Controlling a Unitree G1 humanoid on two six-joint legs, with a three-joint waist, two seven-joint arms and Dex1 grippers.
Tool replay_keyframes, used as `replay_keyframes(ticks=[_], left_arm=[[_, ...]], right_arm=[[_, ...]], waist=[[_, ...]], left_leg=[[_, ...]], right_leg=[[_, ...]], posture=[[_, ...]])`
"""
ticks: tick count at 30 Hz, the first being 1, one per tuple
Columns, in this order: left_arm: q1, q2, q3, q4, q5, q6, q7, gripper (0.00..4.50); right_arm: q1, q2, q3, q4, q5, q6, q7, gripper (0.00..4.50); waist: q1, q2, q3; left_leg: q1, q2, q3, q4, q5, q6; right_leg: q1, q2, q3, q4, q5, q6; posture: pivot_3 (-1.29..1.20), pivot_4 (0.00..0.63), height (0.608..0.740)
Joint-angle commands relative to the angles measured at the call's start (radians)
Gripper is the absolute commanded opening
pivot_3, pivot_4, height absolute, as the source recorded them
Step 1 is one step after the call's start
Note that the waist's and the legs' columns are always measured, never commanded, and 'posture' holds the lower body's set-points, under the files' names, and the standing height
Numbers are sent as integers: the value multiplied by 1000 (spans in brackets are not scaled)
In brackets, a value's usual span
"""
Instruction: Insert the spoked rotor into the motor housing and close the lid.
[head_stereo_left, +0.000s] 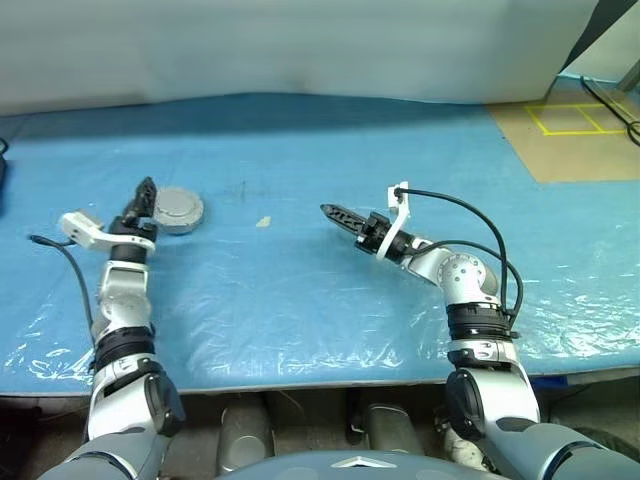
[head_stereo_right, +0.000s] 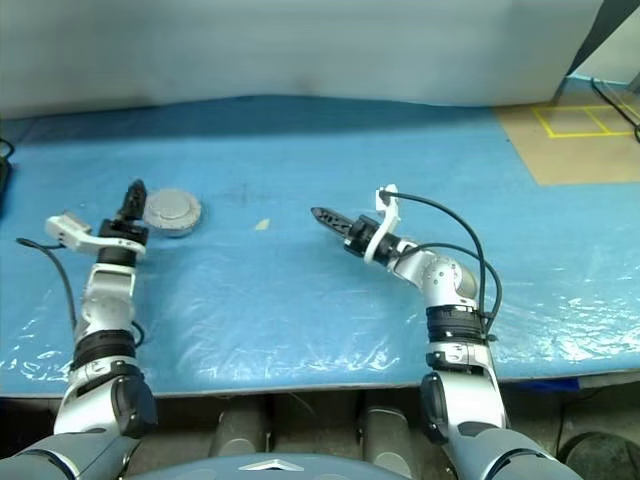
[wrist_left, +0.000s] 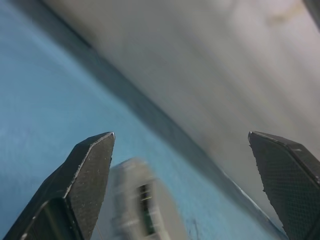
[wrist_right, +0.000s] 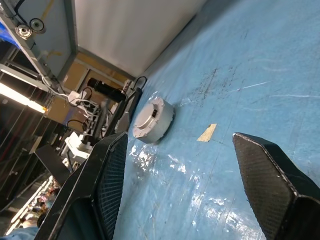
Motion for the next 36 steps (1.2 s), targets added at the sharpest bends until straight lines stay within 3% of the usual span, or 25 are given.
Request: replay_keyframes(ticks=[1, 9, 15, 23, 26, 31, 36], left_arm=[[22, 24, -2, -63, 0, -11, -26, 4468], [27, 20, -78, -129, 32, -26, -131, 4468], [103, 51, -382, -240, 213, 2, -343, 4468], [146, 95, -594, -308, 326, 8, -511, 4468], [147, 98, -619, -310, 357, -18, -519, 4468], [123, 95, -620, -275, 387, -65, -524, 4500], [106, 80, -632, -232, 415, -100, -524, 4500]], right_arm=[[-17, -2, -2, -15, 5, -17, 9, 3502], [6, 4, -25, -48, -20, -158, 25, 3502], [56, -64, 19, -57, -162, -445, 121, 3502], [69, -233, 96, 10, -332, -598, 217, 3502], [85, -283, 133, 21, -402, -685, 253, 3502], [80, -294, 164, 79, -497, -845, 228, 4486], [71, -284, 197, 135, -541, -904, 240, 4486]], waist=[[0, 0, 0], [1, 0, 0], [1, 0, 0], [-7, 0, 0], [-4, 0, 0], [-5, 0, 0], [-5, 0, 0]], left_leg=[[0, 0, 0, 0, 0, 0], [0, 0, 0, 0, 0, 0], [-1, 0, 0, 0, 0, 0], [2, 0, 1, -1, 0, 0], [1, 0, 1, -1, 0, 0], [1, 0, 2, 0, 0, 1], [1, 0, 2, 1, 0, 1]], right_leg=[[0, 0, 0, 0, 0, 0], [0, 0, 0, 0, 0, 0], [0, -1, 0, -1, 0, 0], [0, 0, 1, 1, 0, 0], [0, 0, 1, 0, 0, 0], [0, 0, 1, 0, 0, 0], [0, 0, 1, 1, 0, 0]], posture=[[0, 150, 740], [0, 150, 740], [0, 150, 740], [0, 150, 740], [0, 150, 740], [0, 150, 740], [0, 150, 740]])
